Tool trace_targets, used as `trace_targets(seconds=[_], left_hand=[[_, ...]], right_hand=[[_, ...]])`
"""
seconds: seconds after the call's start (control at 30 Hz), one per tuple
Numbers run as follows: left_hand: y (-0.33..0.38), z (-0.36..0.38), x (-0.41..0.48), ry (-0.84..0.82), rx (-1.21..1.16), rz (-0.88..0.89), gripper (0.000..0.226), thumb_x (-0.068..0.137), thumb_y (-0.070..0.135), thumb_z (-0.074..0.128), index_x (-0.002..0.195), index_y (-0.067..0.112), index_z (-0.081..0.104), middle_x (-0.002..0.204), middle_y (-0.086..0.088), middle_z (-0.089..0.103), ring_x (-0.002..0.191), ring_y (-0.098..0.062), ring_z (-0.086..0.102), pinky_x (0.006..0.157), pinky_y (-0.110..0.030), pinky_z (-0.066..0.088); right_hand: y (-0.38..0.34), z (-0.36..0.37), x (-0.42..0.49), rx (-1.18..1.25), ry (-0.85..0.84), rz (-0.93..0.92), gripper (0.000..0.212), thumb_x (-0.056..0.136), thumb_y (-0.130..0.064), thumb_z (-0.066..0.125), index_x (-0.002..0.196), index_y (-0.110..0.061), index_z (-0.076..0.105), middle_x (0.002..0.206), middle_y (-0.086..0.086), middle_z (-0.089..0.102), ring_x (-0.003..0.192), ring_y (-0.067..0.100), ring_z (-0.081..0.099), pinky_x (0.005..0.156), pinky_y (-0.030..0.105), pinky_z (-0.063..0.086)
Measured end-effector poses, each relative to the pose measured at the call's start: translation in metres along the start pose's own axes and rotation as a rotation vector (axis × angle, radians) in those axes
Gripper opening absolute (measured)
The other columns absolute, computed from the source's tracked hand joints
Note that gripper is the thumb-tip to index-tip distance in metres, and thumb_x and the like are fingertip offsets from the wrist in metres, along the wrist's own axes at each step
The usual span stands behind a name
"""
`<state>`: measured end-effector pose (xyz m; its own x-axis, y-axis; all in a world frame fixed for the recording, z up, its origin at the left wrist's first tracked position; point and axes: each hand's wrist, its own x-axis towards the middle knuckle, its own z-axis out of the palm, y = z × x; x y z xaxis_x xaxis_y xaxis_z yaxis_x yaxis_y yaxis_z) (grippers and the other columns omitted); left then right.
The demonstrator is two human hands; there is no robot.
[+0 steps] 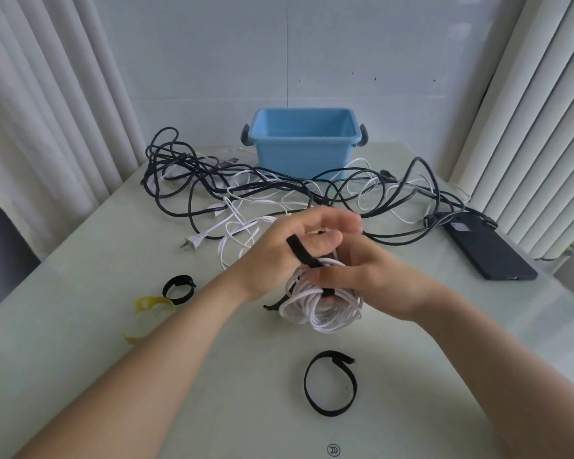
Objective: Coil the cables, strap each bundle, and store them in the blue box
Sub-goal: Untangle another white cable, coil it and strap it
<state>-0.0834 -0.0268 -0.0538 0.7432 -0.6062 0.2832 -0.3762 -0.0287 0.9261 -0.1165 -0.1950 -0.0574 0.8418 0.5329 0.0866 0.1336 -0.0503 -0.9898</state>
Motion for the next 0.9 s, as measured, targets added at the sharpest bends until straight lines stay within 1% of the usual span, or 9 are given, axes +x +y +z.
trace_targets(seconds=[0.13,0.23,0.3,0.43,0.57,0.63,0.73,0.83,0.9], left_hand=[[-0.003,0.003,0.003,0.088,0.135,0.039,0.008,0.095,0.017,0.067,0.103,0.015,0.069,0.089,0.010,0.068,0.081,-0.011,0.063,0.076,-0.022,0.051],[-0.007,-0.004,0.005,0.158,0.265,0.107,0.013,0.088,0.033,0.076,0.093,0.022,0.070,0.088,-0.006,0.063,0.073,-0.024,0.055,0.067,-0.028,0.047],[-0.005,-0.008,0.005,0.180,0.334,0.170,0.018,0.083,0.036,0.079,0.091,0.022,0.072,0.083,-0.011,0.053,0.066,-0.016,0.043,0.062,-0.020,0.037],[0.002,-0.014,0.005,0.125,0.326,0.172,0.022,0.073,0.030,0.085,0.090,0.018,0.075,0.074,-0.002,0.046,0.064,-0.013,0.040,0.062,-0.020,0.036],[0.000,-0.029,0.001,0.068,0.268,0.106,0.018,0.078,0.008,0.083,0.093,0.014,0.076,0.080,-0.006,0.064,0.075,-0.034,0.057,0.075,-0.048,0.053],[-0.001,-0.028,-0.001,0.102,0.288,0.117,0.020,0.080,-0.003,0.079,0.092,0.013,0.076,0.084,0.003,0.071,0.079,-0.028,0.066,0.079,-0.045,0.058],[-0.004,-0.020,0.001,0.226,0.318,0.109,0.016,0.081,-0.001,0.080,0.084,0.014,0.075,0.073,0.010,0.068,0.059,-0.011,0.055,0.061,-0.023,0.050],[-0.005,-0.016,0.003,0.302,0.242,0.098,0.017,0.079,0.010,0.084,0.090,0.017,0.074,0.074,-0.018,0.064,0.061,-0.033,0.052,0.064,-0.039,0.057],[-0.006,-0.018,0.002,0.338,0.264,0.076,0.024,0.077,0.012,0.086,0.095,0.021,0.073,0.068,-0.010,0.057,0.058,-0.031,0.050,0.060,-0.038,0.053]], right_hand=[[-0.001,0.002,0.000,0.034,-0.056,0.002,0.029,0.086,0.000,0.062,0.108,0.015,0.050,0.092,0.021,0.053,0.082,0.034,0.052,0.068,0.035,0.051],[-0.002,0.002,0.000,0.024,-0.062,0.027,0.030,0.085,-0.002,0.064,0.105,0.016,0.052,0.090,0.021,0.056,0.081,0.034,0.054,0.069,0.036,0.052],[-0.002,0.002,0.000,0.031,-0.054,0.042,0.031,0.084,-0.003,0.065,0.103,0.018,0.051,0.088,0.020,0.055,0.079,0.032,0.055,0.069,0.035,0.053],[-0.003,0.002,0.001,0.078,-0.031,0.058,0.030,0.081,-0.002,0.066,0.100,0.015,0.049,0.085,0.016,0.051,0.078,0.030,0.053,0.067,0.034,0.052],[-0.002,0.003,0.002,0.109,0.000,0.072,0.039,0.081,-0.003,0.067,0.116,0.008,0.053,0.086,0.014,0.056,0.074,0.025,0.056,0.062,0.028,0.051],[-0.001,0.002,0.003,0.119,0.037,0.073,0.047,0.080,-0.005,0.068,0.122,0.006,0.050,0.088,0.015,0.059,0.075,0.025,0.059,0.064,0.030,0.052],[0.001,0.001,0.004,0.138,0.089,0.064,0.049,0.078,-0.008,0.071,0.122,0.000,0.050,0.090,0.020,0.063,0.078,0.032,0.061,0.072,0.039,0.051],[0.003,0.002,0.004,0.180,0.092,0.025,0.047,0.081,-0.007,0.070,0.124,-0.002,0.051,0.092,0.021,0.063,0.081,0.033,0.062,0.075,0.041,0.052],[0.005,0.003,0.005,0.200,0.119,0.003,0.044,0.082,-0.007,0.068,0.123,-0.003,0.053,0.092,0.018,0.064,0.079,0.030,0.062,0.068,0.034,0.053]])
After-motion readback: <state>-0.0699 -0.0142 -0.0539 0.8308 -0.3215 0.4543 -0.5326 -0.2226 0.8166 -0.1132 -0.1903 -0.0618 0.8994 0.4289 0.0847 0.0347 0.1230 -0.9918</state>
